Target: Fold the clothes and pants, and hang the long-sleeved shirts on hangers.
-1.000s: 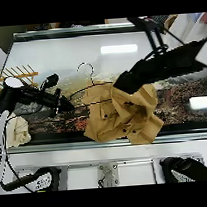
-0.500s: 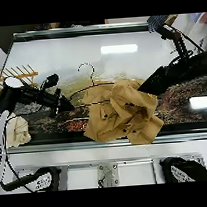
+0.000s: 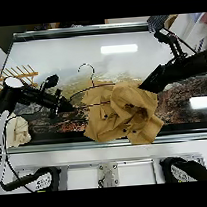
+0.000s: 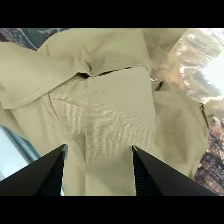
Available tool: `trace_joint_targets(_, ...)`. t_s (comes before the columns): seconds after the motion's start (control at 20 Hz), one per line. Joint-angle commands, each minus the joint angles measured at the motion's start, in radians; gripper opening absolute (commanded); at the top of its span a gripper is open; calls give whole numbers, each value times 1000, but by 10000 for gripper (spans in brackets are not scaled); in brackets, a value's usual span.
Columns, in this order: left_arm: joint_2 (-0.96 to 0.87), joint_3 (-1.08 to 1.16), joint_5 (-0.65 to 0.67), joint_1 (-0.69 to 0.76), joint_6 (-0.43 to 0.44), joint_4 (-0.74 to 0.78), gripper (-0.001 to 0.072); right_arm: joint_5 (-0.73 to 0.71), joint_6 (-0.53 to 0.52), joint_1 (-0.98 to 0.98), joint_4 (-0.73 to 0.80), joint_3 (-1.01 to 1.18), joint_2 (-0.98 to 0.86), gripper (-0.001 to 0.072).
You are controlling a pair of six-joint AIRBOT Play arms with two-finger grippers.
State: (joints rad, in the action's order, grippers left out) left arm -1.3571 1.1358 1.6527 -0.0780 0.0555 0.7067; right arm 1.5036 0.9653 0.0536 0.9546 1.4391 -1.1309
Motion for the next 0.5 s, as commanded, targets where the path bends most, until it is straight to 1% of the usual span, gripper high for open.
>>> trace_joint_targets(0.0,-1,0,5,-1,0,1,11,23,-79,-35,-81,-41,-11,458)
trace_joint_targets(0.15,-1,0,9,-1,0,1,11,23,-137,-85,-157,-101,-20,458)
trace_joint_targets(0.3,-1,0,23,-1,0,0,11,24,-226,-102,-308,-167,-35,458)
trace_joint_targets(0.4,-1,0,23,-1,0,0,11,24,-264,-93,-347,-201,-55,457)
trace_joint_targets(0.45,0,0,23,-1,0,1,11,24,-263,-93,-350,-213,-68,457)
